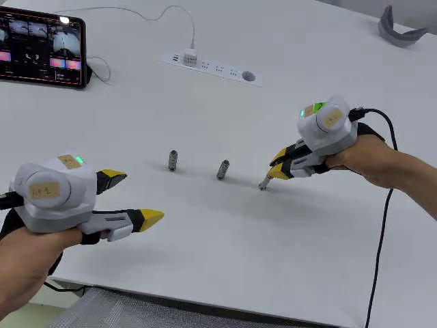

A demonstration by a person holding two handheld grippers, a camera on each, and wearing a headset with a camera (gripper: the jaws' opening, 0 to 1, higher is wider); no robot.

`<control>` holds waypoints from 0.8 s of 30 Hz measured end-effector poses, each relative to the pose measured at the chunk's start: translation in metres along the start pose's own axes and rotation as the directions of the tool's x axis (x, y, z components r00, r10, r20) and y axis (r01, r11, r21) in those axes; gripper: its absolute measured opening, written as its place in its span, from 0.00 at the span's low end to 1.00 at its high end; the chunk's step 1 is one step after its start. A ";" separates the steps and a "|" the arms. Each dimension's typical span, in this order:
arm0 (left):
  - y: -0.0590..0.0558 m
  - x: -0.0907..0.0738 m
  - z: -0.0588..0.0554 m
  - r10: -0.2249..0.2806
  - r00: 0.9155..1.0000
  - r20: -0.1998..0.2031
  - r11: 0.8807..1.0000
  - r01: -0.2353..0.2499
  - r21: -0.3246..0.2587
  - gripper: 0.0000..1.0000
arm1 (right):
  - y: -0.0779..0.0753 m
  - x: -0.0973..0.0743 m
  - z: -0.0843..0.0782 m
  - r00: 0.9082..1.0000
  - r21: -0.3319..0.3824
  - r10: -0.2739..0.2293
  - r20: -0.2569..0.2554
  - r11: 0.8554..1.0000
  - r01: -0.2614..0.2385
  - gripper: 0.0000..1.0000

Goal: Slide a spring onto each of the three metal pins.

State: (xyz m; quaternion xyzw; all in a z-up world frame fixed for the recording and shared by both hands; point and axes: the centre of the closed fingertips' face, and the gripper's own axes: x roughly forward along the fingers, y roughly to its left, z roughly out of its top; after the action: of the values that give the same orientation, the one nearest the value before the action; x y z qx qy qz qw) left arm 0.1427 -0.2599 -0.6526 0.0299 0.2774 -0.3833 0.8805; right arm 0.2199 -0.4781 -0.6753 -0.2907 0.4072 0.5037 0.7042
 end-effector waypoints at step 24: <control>0.006 -0.004 0.001 0.014 1.000 0.000 1.000 -0.014 0.001 0.63 | 0.000 0.035 -0.017 0.999 0.008 0.021 -0.034 1.000 -0.021 0.13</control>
State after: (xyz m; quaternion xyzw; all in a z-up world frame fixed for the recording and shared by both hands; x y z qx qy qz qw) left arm 0.1454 -0.2536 -0.6503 0.0322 0.2772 -0.3774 0.8830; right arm 0.2211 -0.4753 -0.7137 -0.2922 0.4242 0.5046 0.6928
